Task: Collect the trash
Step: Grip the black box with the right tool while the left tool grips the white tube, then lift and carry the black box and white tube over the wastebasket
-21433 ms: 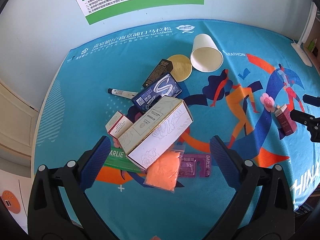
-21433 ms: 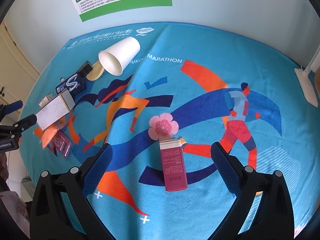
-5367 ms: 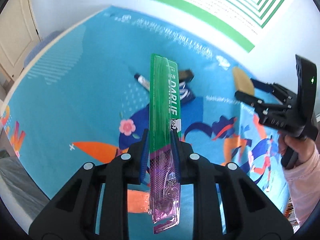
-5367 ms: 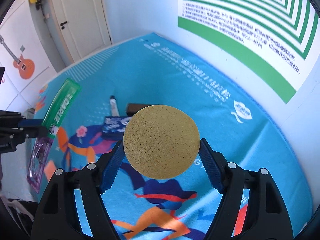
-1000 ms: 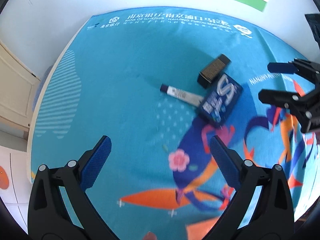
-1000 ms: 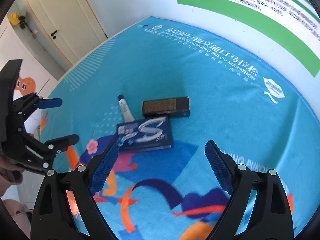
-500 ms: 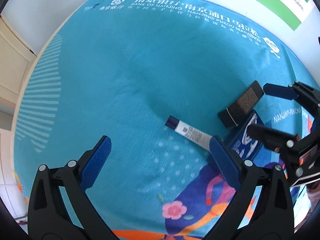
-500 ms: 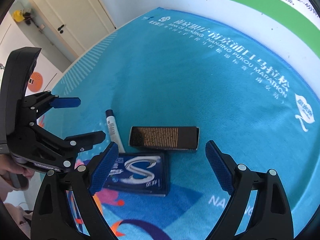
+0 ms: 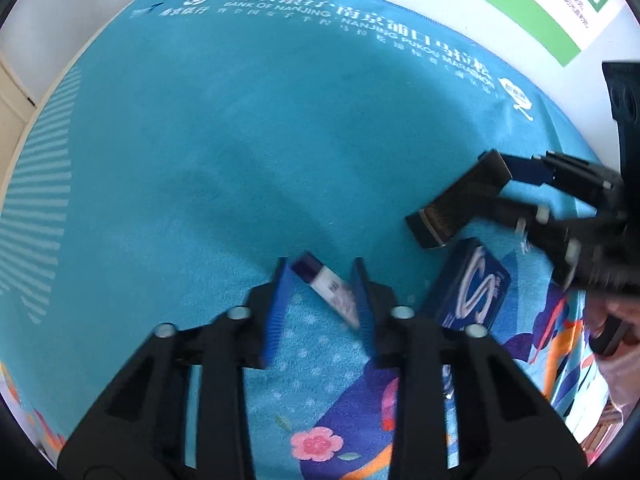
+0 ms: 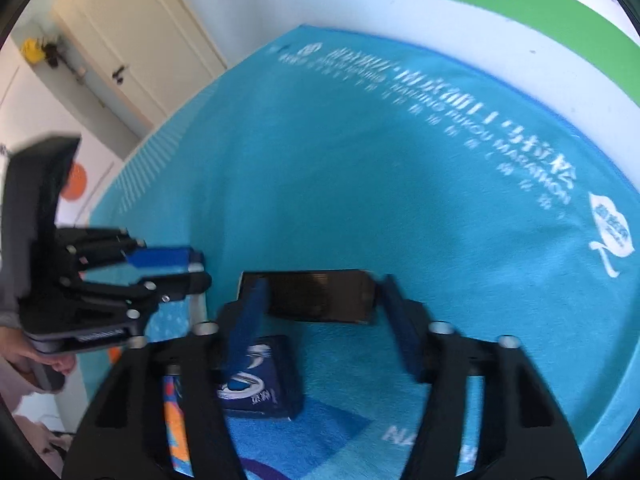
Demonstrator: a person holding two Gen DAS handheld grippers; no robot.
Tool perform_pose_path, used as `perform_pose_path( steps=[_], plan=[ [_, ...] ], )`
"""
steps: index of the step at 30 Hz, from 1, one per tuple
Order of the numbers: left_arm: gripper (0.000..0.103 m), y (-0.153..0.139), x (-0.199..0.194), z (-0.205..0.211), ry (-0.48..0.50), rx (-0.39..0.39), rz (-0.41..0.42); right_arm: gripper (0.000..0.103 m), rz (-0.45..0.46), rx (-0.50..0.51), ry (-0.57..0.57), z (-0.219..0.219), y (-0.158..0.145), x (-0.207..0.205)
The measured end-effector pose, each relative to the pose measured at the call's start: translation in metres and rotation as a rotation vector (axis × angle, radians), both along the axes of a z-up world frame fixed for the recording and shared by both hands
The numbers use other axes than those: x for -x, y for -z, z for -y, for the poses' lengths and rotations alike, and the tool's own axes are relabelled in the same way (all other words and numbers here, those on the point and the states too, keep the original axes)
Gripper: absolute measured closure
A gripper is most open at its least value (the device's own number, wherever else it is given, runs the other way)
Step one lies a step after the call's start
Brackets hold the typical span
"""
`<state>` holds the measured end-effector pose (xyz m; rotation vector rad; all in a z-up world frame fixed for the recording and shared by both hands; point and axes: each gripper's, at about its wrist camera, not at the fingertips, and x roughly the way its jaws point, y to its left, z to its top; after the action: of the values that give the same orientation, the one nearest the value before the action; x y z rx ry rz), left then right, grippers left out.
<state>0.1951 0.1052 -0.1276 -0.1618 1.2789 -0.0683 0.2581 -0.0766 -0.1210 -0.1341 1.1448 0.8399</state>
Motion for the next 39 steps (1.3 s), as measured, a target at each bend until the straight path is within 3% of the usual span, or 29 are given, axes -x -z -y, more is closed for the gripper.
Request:
perform_pose_path(
  steps=[2,5,6,7,9,11,13,14,15,19,22,23,24,25,39],
  plan=[
    [0.091,-0.001,0.002,0.004,0.009,-0.001,-0.001,0.071,-0.003,0.013,0.022,0.006,-0.005,-0.006],
    [0.091,-0.002,0.009,0.009,0.033,-0.010,0.001,0.069,-0.015,0.036,0.000,0.008,-0.005,-0.003],
    [0.091,-0.002,0.011,0.009,0.038,-0.011,-0.001,0.057,-0.009,0.047,0.001,0.009,-0.005,0.000],
    [0.091,-0.002,0.013,0.007,0.039,-0.012,-0.003,0.035,-0.006,0.052,-0.001,0.009,-0.005,0.002],
    [0.091,-0.004,0.017,0.004,0.043,-0.014,-0.007,0.025,0.015,0.041,-0.010,0.009,-0.007,0.008],
    [0.090,-0.004,0.021,0.000,0.059,-0.025,-0.023,0.023,0.034,0.047,-0.045,0.005,-0.008,0.014],
    [0.066,-0.003,0.024,-0.003,0.056,-0.052,-0.039,0.012,0.044,0.073,-0.068,0.000,-0.005,0.015],
    [0.036,-0.003,0.026,-0.005,0.051,-0.075,-0.041,0.012,0.044,0.085,-0.076,-0.003,-0.003,0.014],
    [0.026,-0.004,0.030,-0.006,0.045,-0.095,-0.034,0.013,0.042,0.095,-0.081,-0.006,-0.001,0.014],
    [0.026,-0.001,0.045,-0.009,0.032,-0.107,-0.045,0.012,0.074,0.163,-0.110,-0.026,0.011,0.017],
    [0.039,0.005,0.054,-0.006,0.035,-0.115,-0.053,0.014,0.131,0.212,-0.105,-0.040,0.019,0.020],
    [0.053,0.004,0.057,-0.003,0.049,-0.143,-0.037,0.016,0.144,0.209,-0.099,-0.040,0.018,0.021],
    [0.074,0.002,0.059,-0.001,0.071,-0.147,-0.031,0.024,0.146,0.198,-0.093,-0.040,0.017,0.021],
    [0.089,0.000,0.059,0.001,0.086,-0.148,-0.034,0.024,0.139,0.191,-0.077,-0.037,0.015,0.018],
    [0.089,-0.040,0.086,-0.006,0.106,-0.139,0.039,0.024,0.143,0.104,-0.003,0.004,-0.047,0.034]
  ],
)
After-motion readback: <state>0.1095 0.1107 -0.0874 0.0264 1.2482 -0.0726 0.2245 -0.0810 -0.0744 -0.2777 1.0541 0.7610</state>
